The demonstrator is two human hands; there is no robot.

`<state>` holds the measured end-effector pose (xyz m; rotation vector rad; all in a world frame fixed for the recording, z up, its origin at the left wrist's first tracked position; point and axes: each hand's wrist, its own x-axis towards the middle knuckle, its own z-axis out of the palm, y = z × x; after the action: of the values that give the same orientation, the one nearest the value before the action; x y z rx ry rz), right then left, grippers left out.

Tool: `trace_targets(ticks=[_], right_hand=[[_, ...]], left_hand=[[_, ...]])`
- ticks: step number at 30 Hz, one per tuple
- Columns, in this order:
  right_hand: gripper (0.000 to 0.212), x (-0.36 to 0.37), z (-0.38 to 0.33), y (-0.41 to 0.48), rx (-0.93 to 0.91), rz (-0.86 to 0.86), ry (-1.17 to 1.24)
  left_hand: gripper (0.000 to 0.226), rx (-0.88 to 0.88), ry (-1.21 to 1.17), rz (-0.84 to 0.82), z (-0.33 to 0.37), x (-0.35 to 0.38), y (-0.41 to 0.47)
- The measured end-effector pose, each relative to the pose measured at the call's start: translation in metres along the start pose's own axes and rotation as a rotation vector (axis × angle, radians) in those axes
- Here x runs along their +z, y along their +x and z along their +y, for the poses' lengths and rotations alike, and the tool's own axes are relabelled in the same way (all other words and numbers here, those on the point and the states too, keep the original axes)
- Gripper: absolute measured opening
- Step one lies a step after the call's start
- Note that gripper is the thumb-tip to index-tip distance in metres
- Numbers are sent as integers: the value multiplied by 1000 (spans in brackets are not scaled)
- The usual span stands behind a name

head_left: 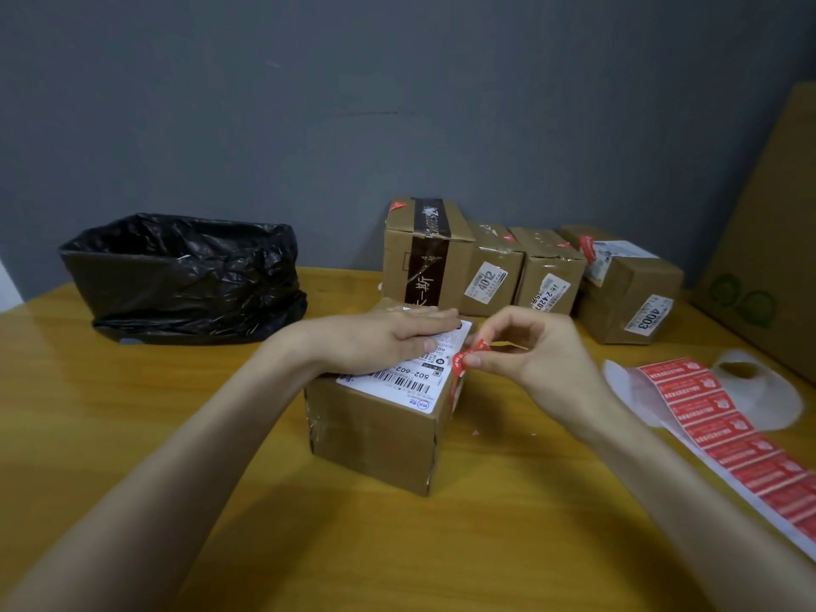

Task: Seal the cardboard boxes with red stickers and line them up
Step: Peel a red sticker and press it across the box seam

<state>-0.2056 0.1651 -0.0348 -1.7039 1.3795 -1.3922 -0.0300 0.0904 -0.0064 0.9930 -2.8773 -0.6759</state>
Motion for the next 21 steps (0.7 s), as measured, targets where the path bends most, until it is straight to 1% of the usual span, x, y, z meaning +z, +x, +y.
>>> trace_targets(ticks=[2, 5, 8, 13, 21], right_hand=[[20, -1, -1, -3, -2, 3, 48], [19, -3, -2, -8, 6, -33, 94], [24, -9, 0, -12, 10, -75, 147], [25, -18, -5, -15, 22, -230, 147], [25, -29, -11, -16, 34, -376, 134]], left_hand=[[47, -9, -4, -1, 0, 0, 0], [47, -14, -3, 1, -1, 1, 0], [47, -17, -5, 3, 0, 1, 0], [47, -18, -13, 6, -1, 1, 0], [47, -22, -24, 16, -1, 1, 0]])
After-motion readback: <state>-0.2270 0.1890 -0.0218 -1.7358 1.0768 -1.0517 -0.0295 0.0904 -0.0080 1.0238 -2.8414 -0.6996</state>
